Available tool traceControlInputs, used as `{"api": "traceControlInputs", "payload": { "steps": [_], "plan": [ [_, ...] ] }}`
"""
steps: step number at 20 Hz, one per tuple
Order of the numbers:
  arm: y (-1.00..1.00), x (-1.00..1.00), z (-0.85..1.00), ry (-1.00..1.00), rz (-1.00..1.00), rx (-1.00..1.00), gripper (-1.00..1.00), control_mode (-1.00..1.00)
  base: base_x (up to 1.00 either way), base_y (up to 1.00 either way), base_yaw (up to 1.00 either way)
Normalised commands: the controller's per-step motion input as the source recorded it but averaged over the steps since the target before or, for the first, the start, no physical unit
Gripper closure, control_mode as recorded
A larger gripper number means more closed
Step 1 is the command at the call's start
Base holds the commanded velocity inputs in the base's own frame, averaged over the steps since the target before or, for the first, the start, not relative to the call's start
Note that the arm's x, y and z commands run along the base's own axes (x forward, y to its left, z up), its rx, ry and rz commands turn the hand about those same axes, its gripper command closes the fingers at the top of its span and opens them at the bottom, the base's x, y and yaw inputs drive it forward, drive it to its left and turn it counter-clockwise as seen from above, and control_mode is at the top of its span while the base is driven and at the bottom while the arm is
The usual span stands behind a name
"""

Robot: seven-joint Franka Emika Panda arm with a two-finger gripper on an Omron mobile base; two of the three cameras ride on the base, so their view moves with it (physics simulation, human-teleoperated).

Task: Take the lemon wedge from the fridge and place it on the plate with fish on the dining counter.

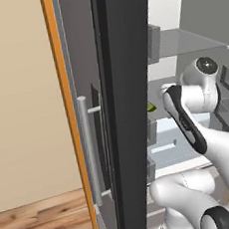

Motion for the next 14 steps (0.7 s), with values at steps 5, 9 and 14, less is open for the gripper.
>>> {"api": "traceControlInputs", "payload": {
  "steps": [5,9,14],
  "plan": [
    [0.15,0.65,-0.28,0.01,0.05,0.0,-1.0,-1.0,0.0,0.0,0.0],
    [0.21,0.33,-0.58,-0.01,0.03,0.0,-1.0,-1.0,0.0,0.0,0.0],
    [0.17,0.46,-0.54,0.0,0.03,0.0,-1.0,-1.0,0.0,0.0,0.0]
  ]
}}
